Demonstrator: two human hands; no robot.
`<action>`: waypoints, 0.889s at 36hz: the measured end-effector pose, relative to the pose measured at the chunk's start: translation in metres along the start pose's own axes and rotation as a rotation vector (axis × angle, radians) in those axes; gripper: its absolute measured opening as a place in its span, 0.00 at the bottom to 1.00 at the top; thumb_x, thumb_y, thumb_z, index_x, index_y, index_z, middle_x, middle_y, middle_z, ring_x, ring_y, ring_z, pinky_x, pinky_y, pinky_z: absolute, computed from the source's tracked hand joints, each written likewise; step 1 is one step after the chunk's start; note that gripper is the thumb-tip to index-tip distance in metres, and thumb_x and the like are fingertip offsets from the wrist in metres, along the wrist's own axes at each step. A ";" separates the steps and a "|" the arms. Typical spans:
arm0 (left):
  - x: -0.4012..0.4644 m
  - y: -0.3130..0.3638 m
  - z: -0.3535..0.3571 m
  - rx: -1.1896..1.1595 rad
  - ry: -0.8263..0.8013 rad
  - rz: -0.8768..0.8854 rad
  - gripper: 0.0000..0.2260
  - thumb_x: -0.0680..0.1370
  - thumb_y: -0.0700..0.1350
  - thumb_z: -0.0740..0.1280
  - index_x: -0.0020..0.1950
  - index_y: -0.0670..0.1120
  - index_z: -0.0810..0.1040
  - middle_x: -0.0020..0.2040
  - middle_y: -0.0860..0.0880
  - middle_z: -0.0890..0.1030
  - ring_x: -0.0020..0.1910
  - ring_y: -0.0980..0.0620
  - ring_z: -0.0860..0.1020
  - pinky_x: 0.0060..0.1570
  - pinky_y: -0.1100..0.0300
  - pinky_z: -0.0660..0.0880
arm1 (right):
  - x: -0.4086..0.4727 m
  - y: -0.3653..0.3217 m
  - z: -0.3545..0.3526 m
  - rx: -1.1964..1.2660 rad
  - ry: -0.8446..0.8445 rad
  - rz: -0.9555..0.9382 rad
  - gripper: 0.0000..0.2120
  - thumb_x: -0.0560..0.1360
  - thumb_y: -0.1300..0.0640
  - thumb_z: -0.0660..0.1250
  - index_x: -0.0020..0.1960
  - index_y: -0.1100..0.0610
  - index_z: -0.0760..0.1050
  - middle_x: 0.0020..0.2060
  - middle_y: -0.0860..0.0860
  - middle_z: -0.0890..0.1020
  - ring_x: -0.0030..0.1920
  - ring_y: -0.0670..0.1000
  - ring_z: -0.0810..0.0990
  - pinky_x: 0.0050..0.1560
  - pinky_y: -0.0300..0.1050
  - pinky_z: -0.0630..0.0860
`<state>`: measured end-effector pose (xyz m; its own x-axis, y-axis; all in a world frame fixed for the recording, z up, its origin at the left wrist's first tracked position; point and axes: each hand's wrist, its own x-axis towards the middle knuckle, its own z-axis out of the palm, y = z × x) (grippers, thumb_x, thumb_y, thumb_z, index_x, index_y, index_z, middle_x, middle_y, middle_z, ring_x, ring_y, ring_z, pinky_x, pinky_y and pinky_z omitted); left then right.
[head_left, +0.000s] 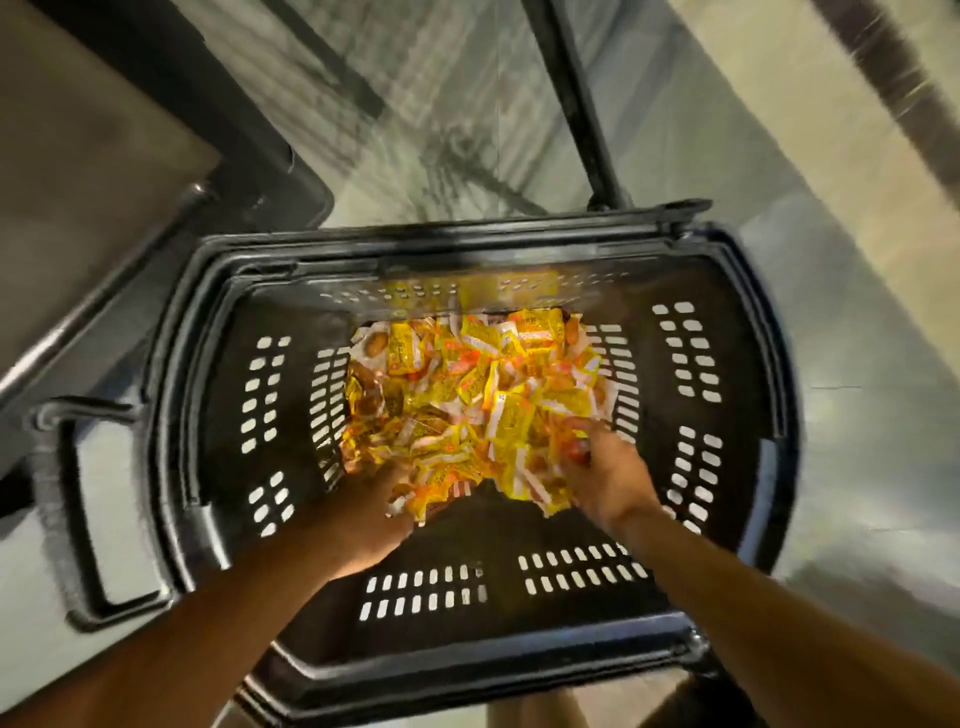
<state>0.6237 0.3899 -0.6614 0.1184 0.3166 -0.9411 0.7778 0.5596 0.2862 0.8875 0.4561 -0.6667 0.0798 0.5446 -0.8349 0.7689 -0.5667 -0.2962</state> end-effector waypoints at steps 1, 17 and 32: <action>-0.008 0.003 -0.002 -0.055 -0.015 -0.001 0.24 0.81 0.48 0.66 0.75 0.57 0.64 0.72 0.49 0.72 0.64 0.48 0.75 0.61 0.49 0.76 | -0.013 -0.006 0.001 0.037 0.014 -0.018 0.11 0.81 0.54 0.67 0.62 0.51 0.79 0.48 0.46 0.82 0.47 0.45 0.81 0.55 0.43 0.78; -0.075 0.012 -0.013 -1.471 -0.325 -0.123 0.36 0.63 0.60 0.82 0.69 0.54 0.77 0.63 0.44 0.82 0.61 0.41 0.81 0.65 0.36 0.73 | -0.176 -0.049 0.016 0.521 -0.220 -0.196 0.19 0.79 0.54 0.71 0.67 0.39 0.78 0.56 0.43 0.86 0.56 0.48 0.85 0.55 0.49 0.83; -0.034 0.003 -0.013 -1.156 0.125 -0.196 0.28 0.56 0.52 0.83 0.53 0.58 0.79 0.45 0.52 0.87 0.46 0.49 0.86 0.44 0.52 0.81 | -0.093 -0.050 0.023 0.571 -0.214 0.013 0.23 0.74 0.57 0.75 0.68 0.53 0.75 0.63 0.49 0.82 0.58 0.47 0.83 0.63 0.51 0.80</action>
<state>0.6140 0.3912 -0.6256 -0.0522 0.1846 -0.9814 -0.2528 0.9483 0.1918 0.8275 0.4196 -0.5847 -0.0880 0.4328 -0.8972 0.3019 -0.8467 -0.4381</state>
